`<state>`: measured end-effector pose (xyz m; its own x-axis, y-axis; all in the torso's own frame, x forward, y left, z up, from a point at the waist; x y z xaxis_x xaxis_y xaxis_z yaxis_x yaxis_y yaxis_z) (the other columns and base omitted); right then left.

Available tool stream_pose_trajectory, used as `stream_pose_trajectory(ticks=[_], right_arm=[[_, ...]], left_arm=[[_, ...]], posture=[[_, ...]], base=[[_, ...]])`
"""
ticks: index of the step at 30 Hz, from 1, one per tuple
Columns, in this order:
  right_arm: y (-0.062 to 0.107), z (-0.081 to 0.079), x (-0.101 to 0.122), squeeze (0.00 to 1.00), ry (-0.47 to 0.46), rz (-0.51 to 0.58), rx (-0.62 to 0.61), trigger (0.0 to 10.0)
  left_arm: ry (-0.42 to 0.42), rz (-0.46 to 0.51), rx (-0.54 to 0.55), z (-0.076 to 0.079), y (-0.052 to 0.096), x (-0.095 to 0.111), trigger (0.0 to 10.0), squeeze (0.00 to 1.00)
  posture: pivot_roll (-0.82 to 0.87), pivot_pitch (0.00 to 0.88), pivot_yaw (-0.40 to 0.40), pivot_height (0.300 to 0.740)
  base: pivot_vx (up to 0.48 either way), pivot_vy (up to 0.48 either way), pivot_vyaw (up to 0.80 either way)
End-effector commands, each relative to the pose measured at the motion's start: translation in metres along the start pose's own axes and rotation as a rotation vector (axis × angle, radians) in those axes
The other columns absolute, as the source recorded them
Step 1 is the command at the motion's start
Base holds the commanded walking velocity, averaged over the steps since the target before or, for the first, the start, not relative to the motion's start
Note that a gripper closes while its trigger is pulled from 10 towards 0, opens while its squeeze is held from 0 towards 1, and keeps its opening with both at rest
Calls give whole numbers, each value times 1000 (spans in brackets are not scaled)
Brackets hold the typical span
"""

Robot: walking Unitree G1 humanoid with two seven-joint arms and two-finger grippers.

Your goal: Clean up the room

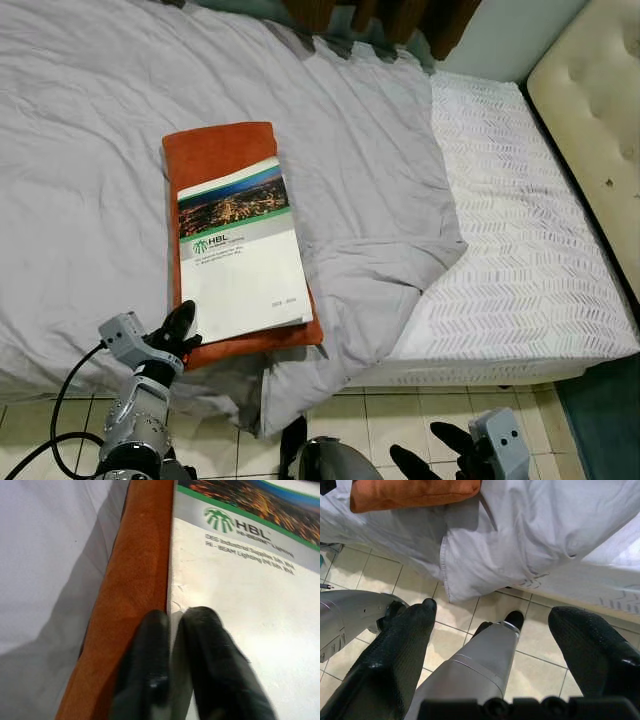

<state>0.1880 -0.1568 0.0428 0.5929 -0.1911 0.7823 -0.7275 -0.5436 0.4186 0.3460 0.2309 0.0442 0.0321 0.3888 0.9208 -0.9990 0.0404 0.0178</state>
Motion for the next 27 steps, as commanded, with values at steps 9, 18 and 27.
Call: stream_pose_trajectory(ticks=[9,18,27], right_arm=[[5,11,-16,0,-13,-56,-43,10000],[-5,12,-15,0,-20,-35,-47,10000],[-16,15,-14,0,-18,-15,-48,10000]], left_arm=[[21,-17,-103,23,-4,-9,0,0],[-151,221,-262,46,-13,72,0,0],[-321,213,-341,65,2,85,0,0]], posture=[[-201,320,-293,740],[-147,295,-260,740],[-111,252,-236,740]], base=[[0,0,0],[0,0,0],[0,0,0]])
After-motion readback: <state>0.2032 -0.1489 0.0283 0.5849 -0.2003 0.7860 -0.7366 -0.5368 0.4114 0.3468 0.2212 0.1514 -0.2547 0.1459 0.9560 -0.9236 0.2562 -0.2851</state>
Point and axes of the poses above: a point about 5 cm out from each wrist's last joint towards the gripper, its own y axis pointing back from the gripper into the wrist, its own x axis along the axis of the wrist's last joint, z = x × y, the point moved 4 cm from there along -y, pointing out of the wrist towards the gripper, and after that the axes turned 15 degrees about -y, right-handed, at the moved point
